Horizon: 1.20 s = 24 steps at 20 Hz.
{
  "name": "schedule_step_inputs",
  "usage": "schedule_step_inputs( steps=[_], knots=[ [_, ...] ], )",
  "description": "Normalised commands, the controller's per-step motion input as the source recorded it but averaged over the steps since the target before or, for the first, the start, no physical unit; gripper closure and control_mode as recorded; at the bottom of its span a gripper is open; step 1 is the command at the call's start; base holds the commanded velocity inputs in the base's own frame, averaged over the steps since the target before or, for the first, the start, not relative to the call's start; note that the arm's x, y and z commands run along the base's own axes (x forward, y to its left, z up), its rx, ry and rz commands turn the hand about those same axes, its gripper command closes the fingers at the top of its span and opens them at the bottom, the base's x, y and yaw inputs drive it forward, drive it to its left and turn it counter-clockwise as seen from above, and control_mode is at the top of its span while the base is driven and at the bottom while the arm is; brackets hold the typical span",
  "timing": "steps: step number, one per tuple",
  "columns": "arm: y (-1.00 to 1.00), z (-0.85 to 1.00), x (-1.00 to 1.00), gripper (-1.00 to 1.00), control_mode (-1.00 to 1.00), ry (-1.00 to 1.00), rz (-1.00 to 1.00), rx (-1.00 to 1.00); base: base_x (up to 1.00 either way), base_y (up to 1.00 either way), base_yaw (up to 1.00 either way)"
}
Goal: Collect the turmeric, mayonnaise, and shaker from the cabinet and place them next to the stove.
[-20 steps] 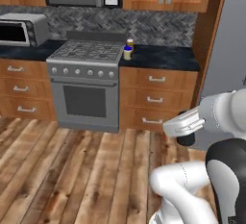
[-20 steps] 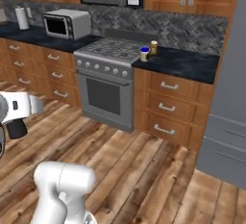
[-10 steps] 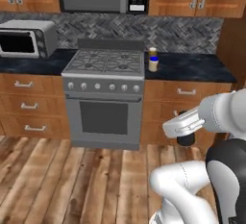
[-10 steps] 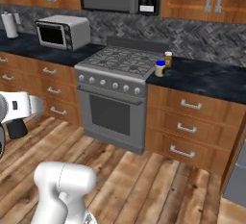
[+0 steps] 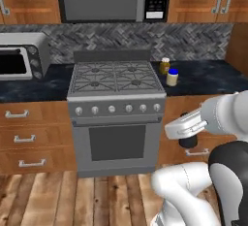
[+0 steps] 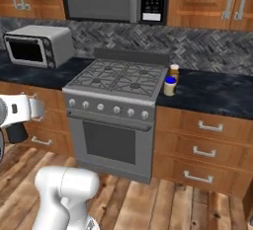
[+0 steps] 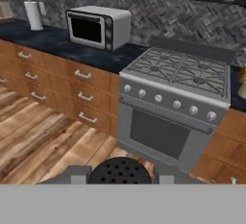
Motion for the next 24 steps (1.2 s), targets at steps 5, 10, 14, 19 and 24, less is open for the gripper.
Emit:
schedule_step_inputs(
  steps=[5,10,14,19,24],
  knots=[
    [0.0,0.0,0.0,1.0,1.0,0.0,0.0,0.0,1.0,0.67,-0.34],
    [0.0,0.0,0.0,1.0,1.0,0.0,0.0,0.0,1.0,0.65,-0.31],
    [0.0,0.0,0.0,1.0,1.0,0.0,0.0,0.0,0.99,0.63,-0.25],
    [0.0,0.0,0.0,1.0,1.0,0.0,0.0,0.0,0.79,0.51,-0.17],
    [0.13,-0.88,0.35,1.0,-1.0,-0.02,0.21,0.0,0.0,0.0,0.0]
  ],
)
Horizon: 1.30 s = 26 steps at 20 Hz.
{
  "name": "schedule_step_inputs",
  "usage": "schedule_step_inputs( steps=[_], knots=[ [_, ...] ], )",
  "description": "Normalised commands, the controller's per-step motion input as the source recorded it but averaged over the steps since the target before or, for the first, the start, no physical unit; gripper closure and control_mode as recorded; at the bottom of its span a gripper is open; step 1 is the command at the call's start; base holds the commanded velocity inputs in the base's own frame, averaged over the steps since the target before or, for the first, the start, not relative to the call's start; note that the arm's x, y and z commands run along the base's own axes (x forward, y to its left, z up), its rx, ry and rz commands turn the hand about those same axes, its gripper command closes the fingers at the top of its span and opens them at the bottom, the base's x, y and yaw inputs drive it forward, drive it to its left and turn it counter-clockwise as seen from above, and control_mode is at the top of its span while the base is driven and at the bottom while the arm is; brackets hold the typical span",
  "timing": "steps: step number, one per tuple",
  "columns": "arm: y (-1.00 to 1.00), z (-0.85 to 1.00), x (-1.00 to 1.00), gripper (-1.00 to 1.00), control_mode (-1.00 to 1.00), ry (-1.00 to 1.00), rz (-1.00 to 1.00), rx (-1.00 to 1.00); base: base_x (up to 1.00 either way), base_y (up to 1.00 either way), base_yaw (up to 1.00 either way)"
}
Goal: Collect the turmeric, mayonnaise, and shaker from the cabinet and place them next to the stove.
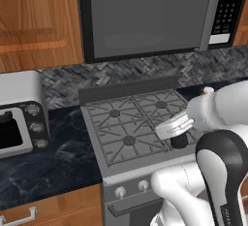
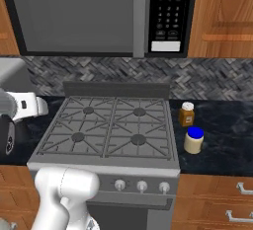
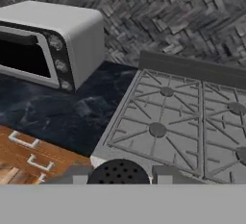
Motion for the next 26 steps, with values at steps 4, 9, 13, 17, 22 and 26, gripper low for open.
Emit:
schedule_step_inputs(
  steps=[4,9,13,17,22,26],
  knots=[
    [0.12,-0.86,0.22,1.0,-1.0,-0.01,0.62,0.09,0.0,0.0,0.0],
    [0.32,-0.59,0.17,1.0,-1.0,0.0,0.61,0.03,0.0,0.0,0.0],
    [0.81,-0.24,0.12,1.0,-1.0,0.0,0.36,0.0,0.0,0.0,0.0],
    [0.74,-0.36,0.03,1.0,-1.0,-0.03,0.18,0.01,0.0,0.0,0.0],
    [0.27,-0.36,0.31,1.0,-1.0,-0.03,0.01,0.09,0.0,0.0,0.0],
    [0.15,-0.3,0.55,1.0,-1.0,-0.01,0.0,0.17,0.0,0.0,0.0]
  ],
)
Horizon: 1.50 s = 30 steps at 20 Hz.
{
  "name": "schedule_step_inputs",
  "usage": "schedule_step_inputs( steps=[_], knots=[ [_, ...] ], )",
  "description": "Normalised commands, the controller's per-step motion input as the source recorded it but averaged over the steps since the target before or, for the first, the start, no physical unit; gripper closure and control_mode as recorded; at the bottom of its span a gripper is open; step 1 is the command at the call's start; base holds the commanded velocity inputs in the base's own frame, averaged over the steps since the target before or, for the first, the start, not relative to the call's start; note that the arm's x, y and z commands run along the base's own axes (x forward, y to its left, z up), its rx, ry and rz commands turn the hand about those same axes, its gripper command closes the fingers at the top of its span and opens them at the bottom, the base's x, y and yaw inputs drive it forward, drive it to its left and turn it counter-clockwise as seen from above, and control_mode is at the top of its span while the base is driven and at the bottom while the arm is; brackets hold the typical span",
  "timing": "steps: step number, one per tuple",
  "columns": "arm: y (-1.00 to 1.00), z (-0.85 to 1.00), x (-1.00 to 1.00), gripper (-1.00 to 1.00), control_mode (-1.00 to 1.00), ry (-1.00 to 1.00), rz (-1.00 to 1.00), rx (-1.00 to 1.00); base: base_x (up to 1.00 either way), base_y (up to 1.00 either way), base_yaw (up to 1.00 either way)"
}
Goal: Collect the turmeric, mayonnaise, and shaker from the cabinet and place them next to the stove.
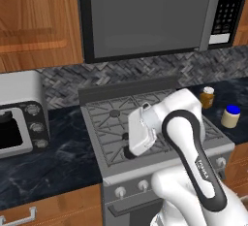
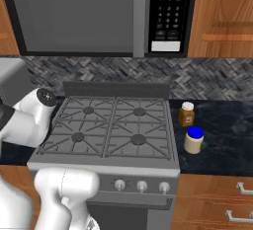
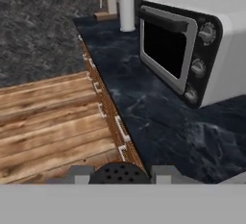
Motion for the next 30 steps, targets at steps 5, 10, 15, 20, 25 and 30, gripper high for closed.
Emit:
schedule_step_inputs(
  steps=[5,10,15,20,25,30],
  knots=[
    [0.29,-0.28,0.54,1.0,-1.0,0.0,0.0,0.17,0.0,0.0,0.0],
    [0.53,-0.38,0.43,1.0,-1.0,0.0,0.0,0.06,0.0,0.0,0.0],
    [0.57,-0.29,0.4,1.0,-1.0,0.0,0.0,0.0,0.0,0.0,0.0],
    [0.43,-0.3,0.47,1.0,-1.0,0.03,0.01,0.02,0.0,0.0,0.0],
    [0.24,-0.44,0.44,1.0,-1.0,0.01,0.05,0.03,0.0,0.0,0.0],
    [0.34,-0.38,0.3,1.0,-1.0,0.0,0.07,0.0,0.0,0.0,0.0]
  ],
)
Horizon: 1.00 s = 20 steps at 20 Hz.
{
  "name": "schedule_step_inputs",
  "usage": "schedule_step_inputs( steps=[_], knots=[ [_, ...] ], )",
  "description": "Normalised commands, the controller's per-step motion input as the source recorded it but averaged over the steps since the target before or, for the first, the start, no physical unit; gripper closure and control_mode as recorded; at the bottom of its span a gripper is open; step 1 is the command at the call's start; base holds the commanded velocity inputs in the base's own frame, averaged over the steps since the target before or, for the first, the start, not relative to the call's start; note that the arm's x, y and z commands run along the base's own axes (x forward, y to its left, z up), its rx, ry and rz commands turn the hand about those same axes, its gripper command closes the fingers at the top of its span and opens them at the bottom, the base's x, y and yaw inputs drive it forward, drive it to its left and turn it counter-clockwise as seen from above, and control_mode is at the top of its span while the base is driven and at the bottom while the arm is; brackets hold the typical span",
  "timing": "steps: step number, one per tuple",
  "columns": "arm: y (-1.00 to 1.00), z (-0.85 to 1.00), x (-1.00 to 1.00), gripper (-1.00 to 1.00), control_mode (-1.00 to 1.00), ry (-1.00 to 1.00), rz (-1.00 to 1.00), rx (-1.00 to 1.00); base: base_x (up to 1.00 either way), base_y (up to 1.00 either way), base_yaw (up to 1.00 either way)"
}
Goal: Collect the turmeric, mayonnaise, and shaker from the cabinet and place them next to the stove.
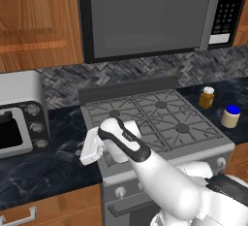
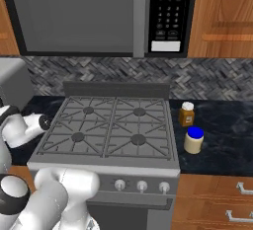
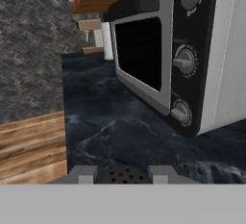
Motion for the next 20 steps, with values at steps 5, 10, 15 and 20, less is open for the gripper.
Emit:
schedule_step_inputs(
  steps=[5,10,15,20],
  knots=[
    [0.23,-0.2,0.23,1.0,-1.0,-0.02,0.06,0.0,0.0,0.0,0.0],
    [0.14,-0.2,0.24,1.0,-1.0,-0.03,0.04,0.0,0.0,0.0,0.0],
    [0.0,-0.03,0.16,1.0,-1.0,-0.02,0.02,0.0,0.0,0.0,0.0],
    [0.0,-0.24,0.17,1.0,-1.0,0.0,0.02,0.0,0.0,0.0,0.0]
  ],
)
